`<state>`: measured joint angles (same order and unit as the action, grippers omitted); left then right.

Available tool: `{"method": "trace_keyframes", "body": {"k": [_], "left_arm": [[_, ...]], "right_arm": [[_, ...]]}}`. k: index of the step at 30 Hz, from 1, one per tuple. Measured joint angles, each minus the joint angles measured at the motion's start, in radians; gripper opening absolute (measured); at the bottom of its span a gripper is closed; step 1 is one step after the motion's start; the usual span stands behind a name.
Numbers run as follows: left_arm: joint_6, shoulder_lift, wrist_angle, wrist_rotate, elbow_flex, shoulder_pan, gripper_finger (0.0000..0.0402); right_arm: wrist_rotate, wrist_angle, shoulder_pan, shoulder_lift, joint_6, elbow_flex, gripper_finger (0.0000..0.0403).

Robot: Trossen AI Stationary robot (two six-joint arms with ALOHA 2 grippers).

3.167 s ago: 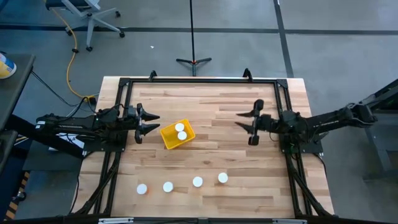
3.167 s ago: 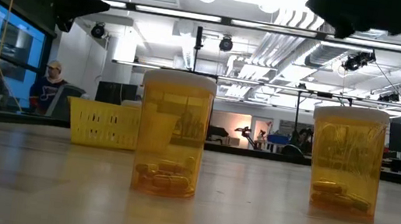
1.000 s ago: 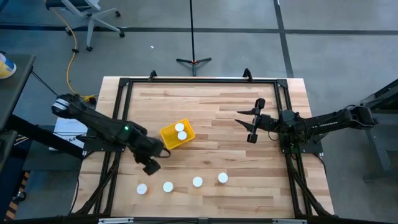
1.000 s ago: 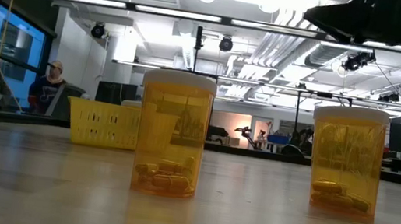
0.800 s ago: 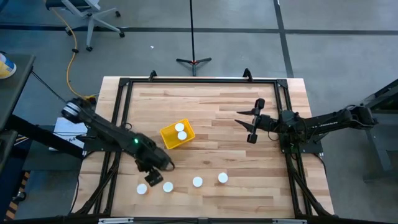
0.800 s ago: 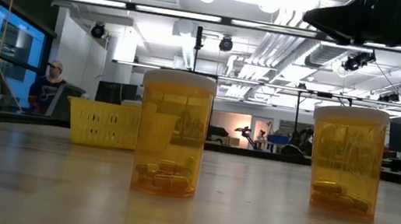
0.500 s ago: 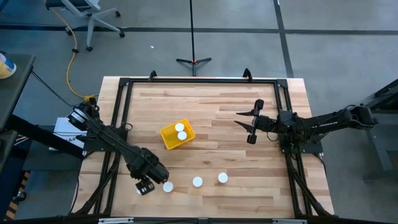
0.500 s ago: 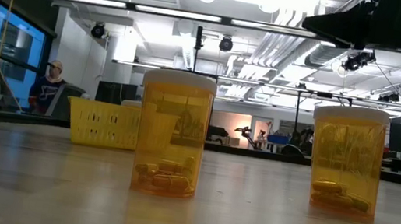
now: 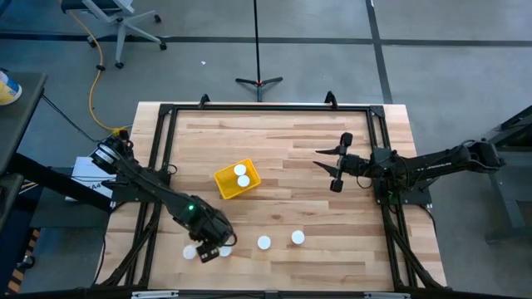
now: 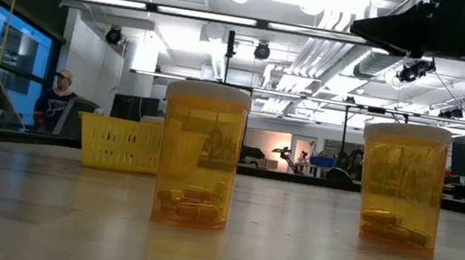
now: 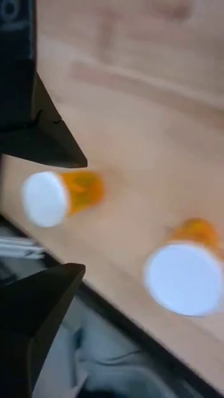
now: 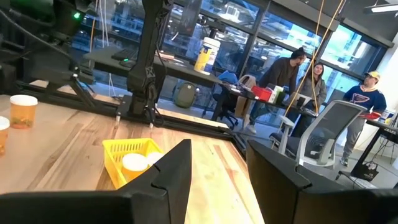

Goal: Pick and place pill bottles into a basket
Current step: Put the orange pill bottle into the yellow basket

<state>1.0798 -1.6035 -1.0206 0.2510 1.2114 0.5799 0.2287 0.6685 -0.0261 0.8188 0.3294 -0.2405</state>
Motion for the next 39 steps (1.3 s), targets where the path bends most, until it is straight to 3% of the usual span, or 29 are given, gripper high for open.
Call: {"method": "trace_keyframes", "body": {"k": [4, 13, 20, 24, 30, 39], "left_arm": [[-0.082, 0.000, 0.053, -0.101, 0.000, -0.011, 0.0298], [-0.106, 0.000, 0.075, -0.101, 0.000, -0.023, 0.0300], [-0.134, -0.010, 0.046, -0.142, 0.000, -0.024, 0.0367], [-0.061, -0.031, 0.040, -0.034, -0.001, -0.024, 0.0395], [0.045, -0.068, 0.025, 0.167, -0.001, -0.016, 0.0366], [0.081, -0.077, -0.022, 0.181, -0.001, -0.005, 0.0349]], "right_arm": [[0.004, -0.002, 0.000, 0.000, 0.019, 0.000, 0.0144], [0.004, -0.015, 0.000, 0.000, 0.041, 0.000, 0.0144], [0.004, -0.016, 0.000, 0.000, 0.047, 0.000, 0.0144], [0.004, -0.019, 0.000, 0.000, 0.057, 0.000, 0.0144], [0.004, -0.025, 0.000, 0.000, 0.057, 0.000, 0.0144], [0.004, -0.029, 0.000, 0.000, 0.057, 0.000, 0.0144]]}}
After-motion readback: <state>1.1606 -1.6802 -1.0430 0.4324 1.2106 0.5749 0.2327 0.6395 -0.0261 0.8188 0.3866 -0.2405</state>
